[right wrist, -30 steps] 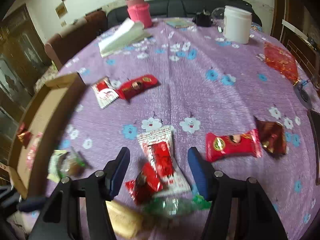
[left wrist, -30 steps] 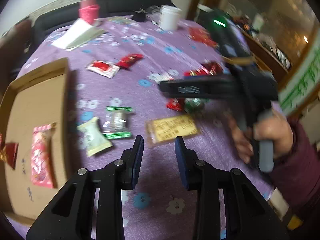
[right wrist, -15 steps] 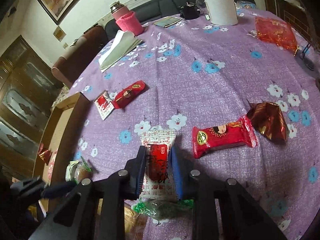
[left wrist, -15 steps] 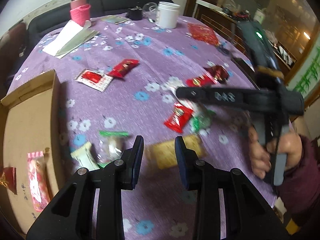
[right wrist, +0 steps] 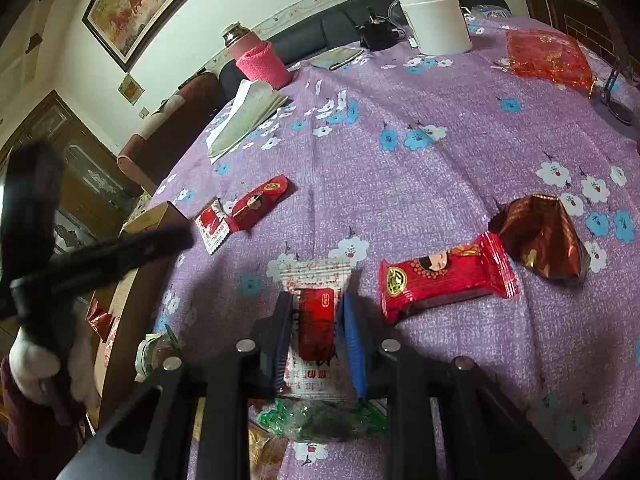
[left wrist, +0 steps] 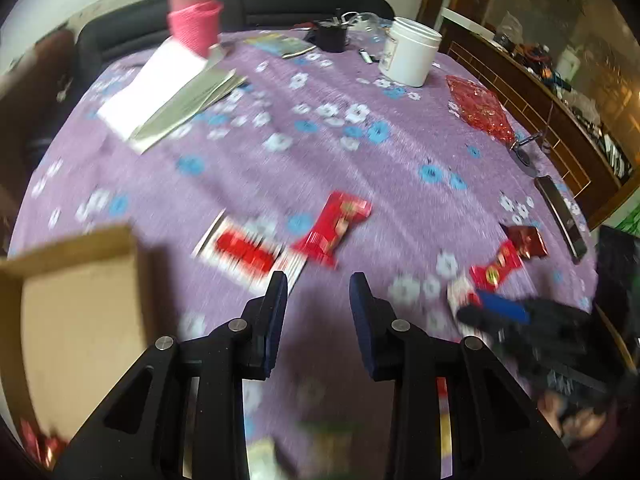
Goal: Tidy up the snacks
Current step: 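Grasp the white-red sachet with the right gripper while the left grasps the red candy bar, then lift both snacks over the box and open both grippers to drop them, then grasp the clear green-edged bag with the left gripper while the right grasps the gold cake bar, then carry both snacks over the box and open both grippers to release them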
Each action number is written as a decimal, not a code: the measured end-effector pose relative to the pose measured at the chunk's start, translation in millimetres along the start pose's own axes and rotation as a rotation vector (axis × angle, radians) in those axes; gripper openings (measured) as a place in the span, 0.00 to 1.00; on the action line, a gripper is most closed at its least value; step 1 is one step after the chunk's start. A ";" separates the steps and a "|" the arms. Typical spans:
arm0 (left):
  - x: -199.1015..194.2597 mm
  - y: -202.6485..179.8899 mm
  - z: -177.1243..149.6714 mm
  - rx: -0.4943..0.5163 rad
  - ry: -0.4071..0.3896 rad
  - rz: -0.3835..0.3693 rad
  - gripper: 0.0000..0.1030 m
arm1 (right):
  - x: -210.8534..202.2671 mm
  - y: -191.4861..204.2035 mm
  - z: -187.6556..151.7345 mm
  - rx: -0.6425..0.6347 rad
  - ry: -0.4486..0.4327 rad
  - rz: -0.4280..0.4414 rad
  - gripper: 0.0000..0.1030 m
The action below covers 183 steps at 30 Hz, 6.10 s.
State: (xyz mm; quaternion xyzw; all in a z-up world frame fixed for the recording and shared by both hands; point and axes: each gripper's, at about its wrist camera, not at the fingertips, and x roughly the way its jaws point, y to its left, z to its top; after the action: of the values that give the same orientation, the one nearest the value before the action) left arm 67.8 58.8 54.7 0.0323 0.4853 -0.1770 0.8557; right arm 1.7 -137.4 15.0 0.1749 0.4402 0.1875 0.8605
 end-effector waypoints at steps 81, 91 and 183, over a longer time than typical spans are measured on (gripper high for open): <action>-73.3 203.3 -75.8 -0.407 -0.112 0.034 0.17 | 101.5 256.4 32.2 -0.450 0.150 -0.049 0.27; -50.3 229.7 -82.2 -0.482 -0.056 0.016 0.17 | 145.1 262.9 18.0 -0.453 0.196 -0.051 0.33; -147.8 179.8 -210.2 -0.584 -0.186 0.106 0.29 | 47.0 260.0 -44.5 -0.467 0.224 0.189 0.35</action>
State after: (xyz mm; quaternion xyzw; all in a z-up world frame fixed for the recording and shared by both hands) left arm -113.1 314.8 47.4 -0.2062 0.4329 0.0126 0.8774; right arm -53.3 116.9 79.1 -0.0098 0.4591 0.3814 0.8023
